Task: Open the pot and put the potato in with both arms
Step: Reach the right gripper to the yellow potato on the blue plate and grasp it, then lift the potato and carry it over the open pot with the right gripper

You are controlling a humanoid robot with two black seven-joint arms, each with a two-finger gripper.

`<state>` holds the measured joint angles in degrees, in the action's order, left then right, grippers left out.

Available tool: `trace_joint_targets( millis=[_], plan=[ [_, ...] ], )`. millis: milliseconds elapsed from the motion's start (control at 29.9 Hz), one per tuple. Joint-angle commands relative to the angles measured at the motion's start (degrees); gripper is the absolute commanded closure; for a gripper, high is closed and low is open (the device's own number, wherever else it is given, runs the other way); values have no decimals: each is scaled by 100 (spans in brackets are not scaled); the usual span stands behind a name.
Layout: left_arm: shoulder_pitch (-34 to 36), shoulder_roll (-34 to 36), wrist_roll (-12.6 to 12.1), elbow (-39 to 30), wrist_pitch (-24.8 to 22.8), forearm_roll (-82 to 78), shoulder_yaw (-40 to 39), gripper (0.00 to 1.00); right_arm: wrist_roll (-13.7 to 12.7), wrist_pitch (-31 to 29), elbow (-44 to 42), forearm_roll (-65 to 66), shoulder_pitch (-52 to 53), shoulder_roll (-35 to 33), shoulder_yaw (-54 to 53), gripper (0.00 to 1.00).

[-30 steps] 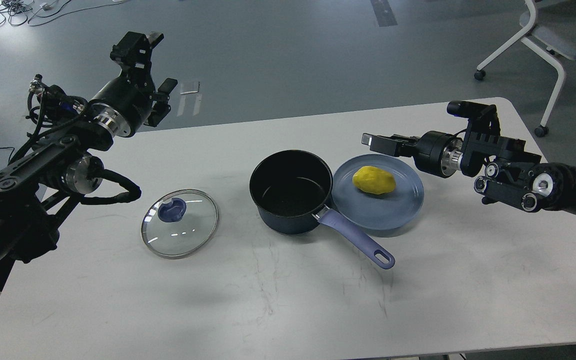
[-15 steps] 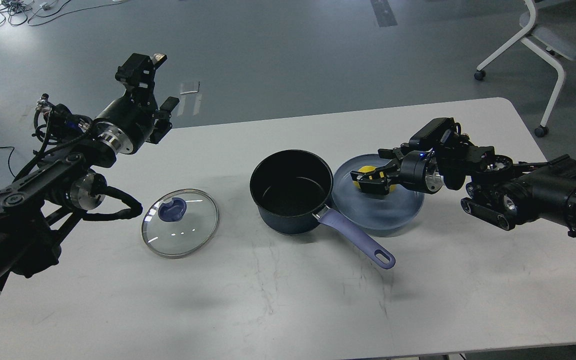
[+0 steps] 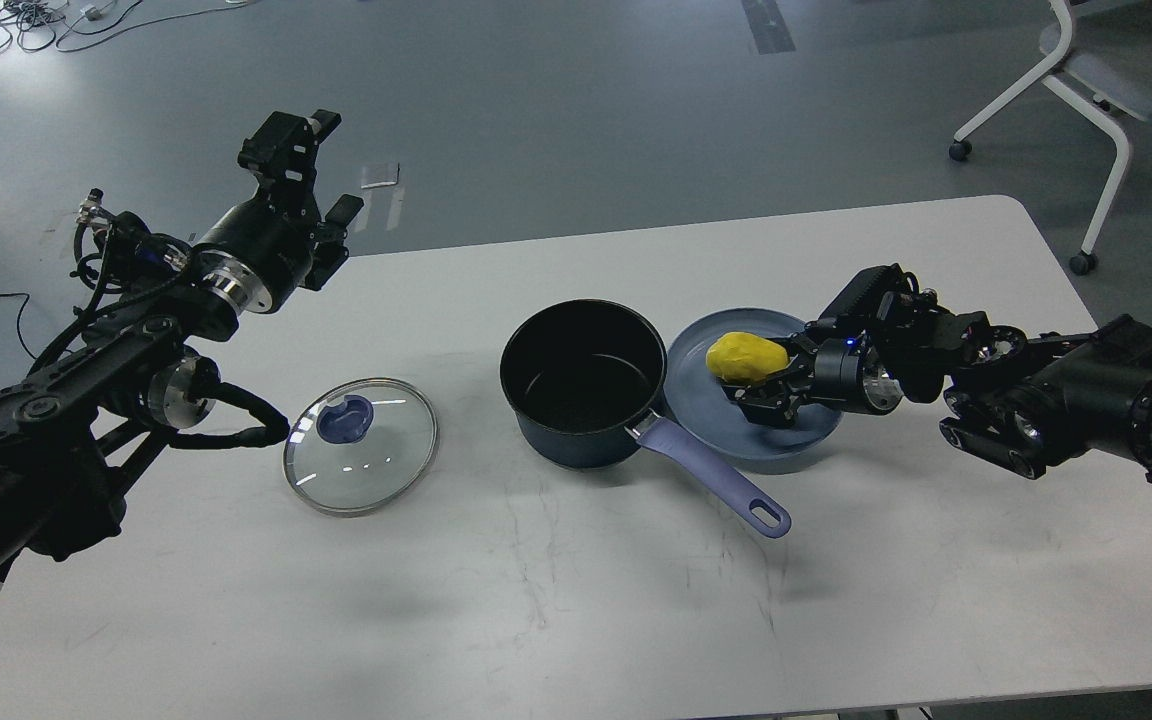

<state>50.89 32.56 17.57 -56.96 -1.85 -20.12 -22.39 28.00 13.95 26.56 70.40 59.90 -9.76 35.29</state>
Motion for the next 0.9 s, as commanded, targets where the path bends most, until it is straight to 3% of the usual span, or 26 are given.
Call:
trace_joint_targets(
  millis=[0, 501, 735, 835, 869],
  plan=[
    [-9, -12, 10, 1, 9, -1, -2, 2, 0, 292, -63, -17, -22, 0, 13, 80],
    [0, 23, 10, 1, 18, -10, 6, 2, 0, 916, 622, -52, 803, 53, -66, 80],
    [0, 32, 27, 1, 27, -10, 6, 2, 0, 811, 701, -70, 1384, 685, 48, 78],
    [-9, 40, 36, 1, 36, -1, 6, 2, 0, 741, 675, -79, 1402, 931, 206, 70],
    [-18, 58, 62, 1, 36, -1, 6, 2, 0, 749, 684, -87, 1393, 976, 276, 59]
  ],
)
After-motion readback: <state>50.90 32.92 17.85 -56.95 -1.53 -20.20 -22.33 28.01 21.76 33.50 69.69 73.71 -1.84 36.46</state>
